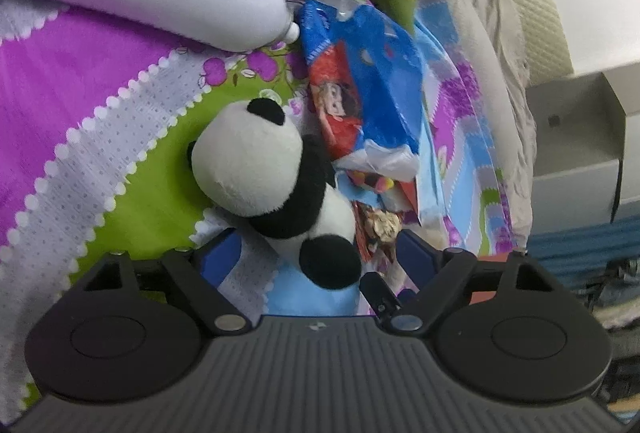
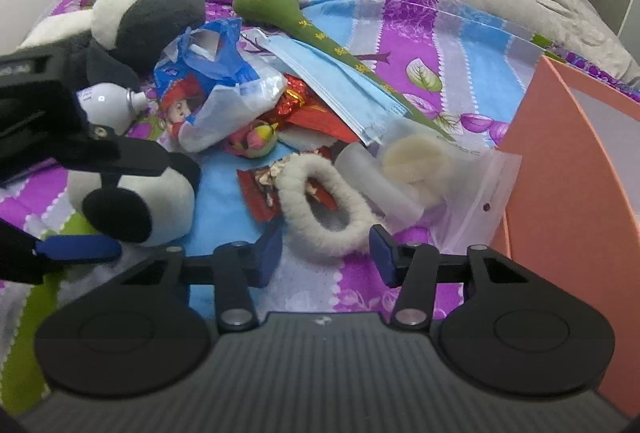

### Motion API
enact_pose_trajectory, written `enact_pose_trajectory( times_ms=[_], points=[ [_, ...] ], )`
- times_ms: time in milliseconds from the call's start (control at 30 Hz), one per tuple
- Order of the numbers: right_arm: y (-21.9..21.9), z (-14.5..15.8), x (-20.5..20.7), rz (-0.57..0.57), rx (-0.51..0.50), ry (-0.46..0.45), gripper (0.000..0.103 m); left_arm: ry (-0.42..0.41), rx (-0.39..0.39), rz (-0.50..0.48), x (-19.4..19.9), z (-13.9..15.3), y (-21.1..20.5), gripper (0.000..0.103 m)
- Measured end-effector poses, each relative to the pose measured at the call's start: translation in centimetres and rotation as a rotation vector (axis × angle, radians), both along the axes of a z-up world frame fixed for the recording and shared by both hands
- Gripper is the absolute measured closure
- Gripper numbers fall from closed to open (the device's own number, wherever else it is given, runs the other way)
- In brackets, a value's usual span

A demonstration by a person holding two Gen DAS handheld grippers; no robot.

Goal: Organize soft objects
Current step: 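Reach the left tool to the panda plush while the right tool reaches the white hair tie, then close the left gripper on the panda while the right gripper grasps the hair tie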

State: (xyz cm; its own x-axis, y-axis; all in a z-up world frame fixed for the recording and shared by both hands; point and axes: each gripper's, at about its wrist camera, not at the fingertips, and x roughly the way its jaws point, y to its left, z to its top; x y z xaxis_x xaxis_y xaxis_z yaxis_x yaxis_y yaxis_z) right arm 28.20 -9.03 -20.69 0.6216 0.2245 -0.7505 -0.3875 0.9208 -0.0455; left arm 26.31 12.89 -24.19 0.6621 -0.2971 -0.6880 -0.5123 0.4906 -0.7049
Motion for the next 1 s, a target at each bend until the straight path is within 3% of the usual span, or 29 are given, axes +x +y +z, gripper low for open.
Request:
enact_pose_trajectory(
  times_ms=[33, 200, 267, 567, 1000],
  points=[
    [0.1, -0.1, 0.1, 0.002, -0.001, 0.002, 0.057, 0.001, -0.006, 0.015, 0.1, -0.2, -0.1, 0.02],
    [0.2, -0.1, 0.3, 0.001, -0.016, -0.009, 0.085, 0.009, 0.026, 0.054, 0.5, -0.3, -0.5, 0.039],
    [0.1, 0.1, 0.2, -0.002, -0.01, -0.003, 0.089, 0.021, 0.041, 0.055, 0.5, -0.2, -0.6, 0.043],
    [0.1, 1.8, -1.4, 0.008, 0.015, 0.008, 0.089, 0.003, 0.097, -0.007, -1.8, 1.6, -0.8, 0.045],
    [-0.2, 3.9, -7.0, 0.017, 0.024, 0.028, 0.09, 0.029, 0.207, -0.165, -7.3, 3.8, -1.6, 0.045]
  ],
)
